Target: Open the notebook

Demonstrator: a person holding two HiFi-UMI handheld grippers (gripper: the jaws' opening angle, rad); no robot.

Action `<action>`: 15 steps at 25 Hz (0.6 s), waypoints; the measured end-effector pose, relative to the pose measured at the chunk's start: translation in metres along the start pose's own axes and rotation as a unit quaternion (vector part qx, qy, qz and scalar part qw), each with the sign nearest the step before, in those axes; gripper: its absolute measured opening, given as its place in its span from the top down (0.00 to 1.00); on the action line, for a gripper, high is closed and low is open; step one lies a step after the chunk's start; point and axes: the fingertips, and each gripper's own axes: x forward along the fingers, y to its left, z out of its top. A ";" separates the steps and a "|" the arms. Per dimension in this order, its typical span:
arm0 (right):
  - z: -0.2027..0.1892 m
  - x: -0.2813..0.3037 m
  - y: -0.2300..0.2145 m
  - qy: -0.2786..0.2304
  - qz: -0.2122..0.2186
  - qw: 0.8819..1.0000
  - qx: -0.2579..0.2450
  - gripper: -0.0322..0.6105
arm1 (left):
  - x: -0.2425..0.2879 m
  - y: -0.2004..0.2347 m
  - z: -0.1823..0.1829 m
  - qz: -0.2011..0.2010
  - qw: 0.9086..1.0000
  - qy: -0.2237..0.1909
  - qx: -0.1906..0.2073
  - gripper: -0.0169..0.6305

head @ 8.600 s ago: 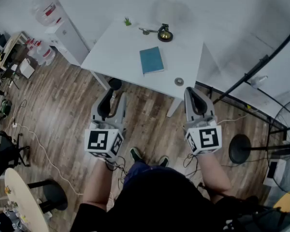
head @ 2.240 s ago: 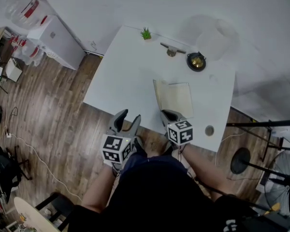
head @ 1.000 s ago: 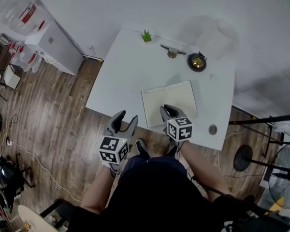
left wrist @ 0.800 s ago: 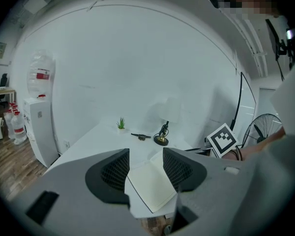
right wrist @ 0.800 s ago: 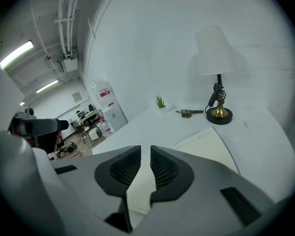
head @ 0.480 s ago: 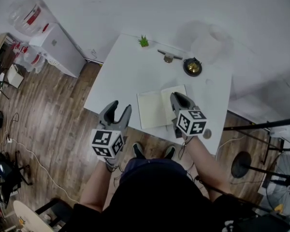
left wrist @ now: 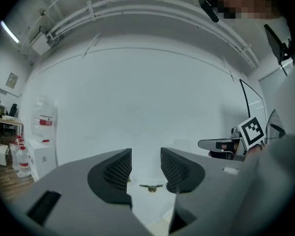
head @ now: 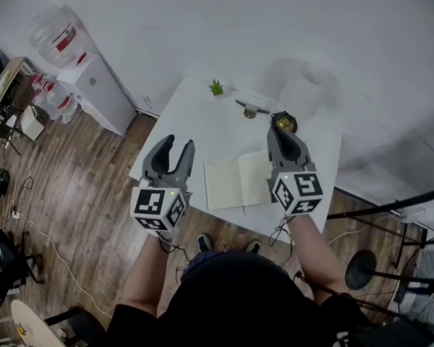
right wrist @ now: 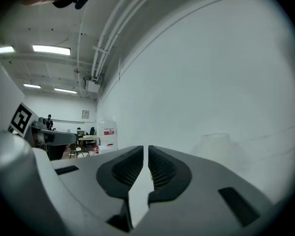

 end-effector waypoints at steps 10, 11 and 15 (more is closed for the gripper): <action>0.070 -0.019 0.004 -0.065 0.013 0.995 -0.070 0.89 | 0.004 -0.017 0.069 0.014 0.997 -0.072 0.024 0.73; 0.071 -0.020 0.003 -0.068 0.013 0.995 -0.073 0.89 | 0.004 -0.019 0.070 0.013 0.997 -0.073 0.024 0.73; 0.078 -0.023 -0.002 -0.078 0.011 0.994 -0.079 0.89 | 0.005 -0.023 0.076 0.010 0.996 -0.080 0.027 0.73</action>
